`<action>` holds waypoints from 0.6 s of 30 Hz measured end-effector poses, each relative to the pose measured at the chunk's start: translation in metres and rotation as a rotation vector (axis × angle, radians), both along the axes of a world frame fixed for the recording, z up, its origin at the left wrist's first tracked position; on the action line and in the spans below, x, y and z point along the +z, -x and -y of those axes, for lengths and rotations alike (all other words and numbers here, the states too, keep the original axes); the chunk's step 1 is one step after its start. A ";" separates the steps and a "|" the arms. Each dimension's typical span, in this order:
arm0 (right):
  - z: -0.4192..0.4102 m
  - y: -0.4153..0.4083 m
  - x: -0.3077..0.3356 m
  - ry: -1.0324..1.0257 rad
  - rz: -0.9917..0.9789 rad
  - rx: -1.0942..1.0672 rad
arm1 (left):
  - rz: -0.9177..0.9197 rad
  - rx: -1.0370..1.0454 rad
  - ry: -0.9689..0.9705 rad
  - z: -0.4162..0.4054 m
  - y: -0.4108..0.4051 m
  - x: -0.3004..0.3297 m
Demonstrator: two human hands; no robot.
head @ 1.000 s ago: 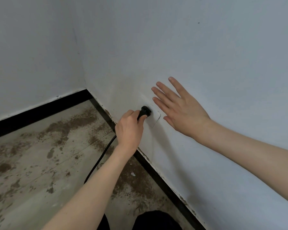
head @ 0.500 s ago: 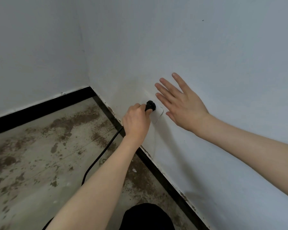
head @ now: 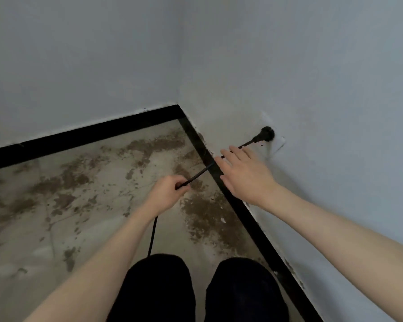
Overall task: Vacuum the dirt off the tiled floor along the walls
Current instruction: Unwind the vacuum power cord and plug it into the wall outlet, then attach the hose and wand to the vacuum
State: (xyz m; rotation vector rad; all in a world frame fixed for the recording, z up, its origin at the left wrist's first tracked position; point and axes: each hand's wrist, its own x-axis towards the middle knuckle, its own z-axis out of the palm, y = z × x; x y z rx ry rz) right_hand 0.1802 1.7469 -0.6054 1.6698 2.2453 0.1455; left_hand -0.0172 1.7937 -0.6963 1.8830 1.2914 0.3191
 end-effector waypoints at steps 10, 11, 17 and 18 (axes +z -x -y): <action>0.010 0.095 0.079 0.324 -0.154 0.002 | -0.237 0.156 0.099 0.068 0.118 0.113; 0.014 0.104 0.099 0.312 -0.172 0.018 | -0.245 0.167 0.092 0.078 0.128 0.139; 0.044 0.159 0.242 0.355 -0.336 -0.023 | -0.258 0.296 -0.038 0.136 0.184 0.308; 0.051 0.168 0.268 0.362 -0.372 -0.030 | -0.262 0.328 -0.055 0.147 0.191 0.336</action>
